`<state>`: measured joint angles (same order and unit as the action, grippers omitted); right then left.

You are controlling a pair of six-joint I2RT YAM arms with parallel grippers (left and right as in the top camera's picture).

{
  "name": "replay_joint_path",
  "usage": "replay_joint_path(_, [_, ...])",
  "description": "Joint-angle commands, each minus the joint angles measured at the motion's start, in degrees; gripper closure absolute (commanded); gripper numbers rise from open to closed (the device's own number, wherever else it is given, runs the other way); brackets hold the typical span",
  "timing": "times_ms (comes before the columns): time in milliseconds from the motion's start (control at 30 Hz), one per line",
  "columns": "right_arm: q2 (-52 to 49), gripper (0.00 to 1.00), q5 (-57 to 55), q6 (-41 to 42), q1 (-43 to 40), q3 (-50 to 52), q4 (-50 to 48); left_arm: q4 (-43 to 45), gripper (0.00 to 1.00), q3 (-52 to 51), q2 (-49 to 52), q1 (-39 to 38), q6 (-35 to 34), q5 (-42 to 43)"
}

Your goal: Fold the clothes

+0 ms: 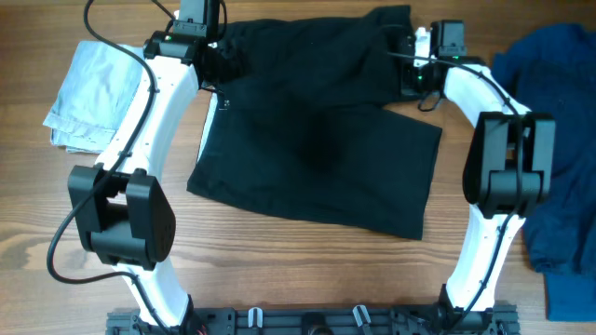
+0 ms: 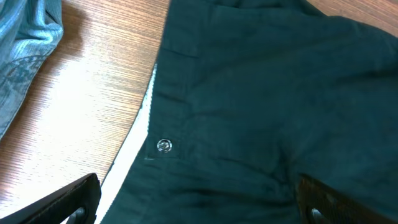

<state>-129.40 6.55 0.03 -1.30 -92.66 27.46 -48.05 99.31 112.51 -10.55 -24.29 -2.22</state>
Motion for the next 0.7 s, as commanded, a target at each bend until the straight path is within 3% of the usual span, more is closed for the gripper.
replay_joint_path(0, [-2.7,0.96,-4.5,3.1,-2.8,2.3,6.8,0.1,0.00,-0.2,0.7,0.1,-0.5,-1.4])
replay_joint_path(167, [-1.9,0.95,-4.4,3.0,-3.1,2.2,12.1,0.5,0.00,-0.2,0.7,0.1,-0.5,-1.3])
replay_joint_path(367, [6.6,0.96,-0.7,2.1,-3.1,2.2,13.7,1.7,0.00,-0.2,0.8,0.0,-0.6,-1.2])
replay_joint_path(400, [8.6,0.90,0.2,1.7,-3.1,2.0,13.8,2.2,0.00,-0.2,0.8,-0.1,-0.6,-1.0])
replay_joint_path(433, [10.7,0.62,1.3,1.5,-3.1,1.9,13.8,2.7,0.00,-0.2,0.9,-0.1,-0.6,-0.6])
replay_joint_path(500, [14.6,0.37,3.0,0.9,-3.1,1.7,13.5,3.8,0.00,-0.2,1.3,-0.1,-0.6,0.2])
replay_joint_path(567, [17.7,0.27,3.9,-0.3,-3.4,1.7,12.2,5.0,0.00,-0.2,1.9,-0.1,-0.6,0.9])
replay_joint_path(667, [19.1,0.26,4.1,-1.0,-4.1,1.7,9.2,6.2,0.00,-0.2,3.5,-0.1,-0.6,0.9])
